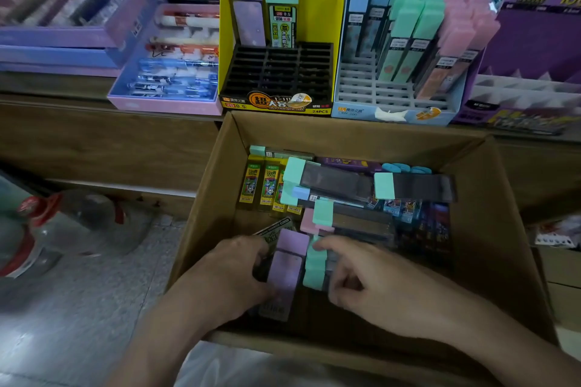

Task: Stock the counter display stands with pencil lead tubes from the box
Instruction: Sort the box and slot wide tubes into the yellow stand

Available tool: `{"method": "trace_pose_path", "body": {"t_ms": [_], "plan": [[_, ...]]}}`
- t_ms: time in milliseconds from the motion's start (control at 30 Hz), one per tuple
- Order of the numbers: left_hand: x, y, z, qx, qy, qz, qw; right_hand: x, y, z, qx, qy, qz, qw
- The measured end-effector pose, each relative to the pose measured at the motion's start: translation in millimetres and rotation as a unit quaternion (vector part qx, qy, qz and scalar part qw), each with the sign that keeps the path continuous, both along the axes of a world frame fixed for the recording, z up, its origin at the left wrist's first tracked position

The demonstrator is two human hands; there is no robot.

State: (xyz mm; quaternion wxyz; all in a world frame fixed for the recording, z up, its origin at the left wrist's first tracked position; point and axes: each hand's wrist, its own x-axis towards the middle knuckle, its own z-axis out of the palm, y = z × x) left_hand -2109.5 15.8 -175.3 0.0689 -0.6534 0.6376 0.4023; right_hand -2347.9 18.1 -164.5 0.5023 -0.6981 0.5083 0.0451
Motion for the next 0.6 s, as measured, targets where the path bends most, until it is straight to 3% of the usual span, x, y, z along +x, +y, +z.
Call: {"method": "trace_pose_path", "body": {"t_ms": [200, 333, 467, 600], "plan": [[-2, -2, 4, 0.042, 0.044, -0.016, 0.998, 30, -14, -9, -0.008, 0.001, 0.014, 1.0], [0, -1, 0, 0.018, 0.037, -0.012, 0.999, 24, -10, -10, -0.037, -0.017, -0.017, 0.999], [1, -1, -6, 0.024, 0.021, -0.011, 0.999, 0, -8, -6, -0.048, 0.033, -0.072, 0.996], [1, -1, -10, 0.031, 0.013, -0.014, 0.999, -24, -6, -3, 0.023, 0.099, -0.054, 0.993]]}}
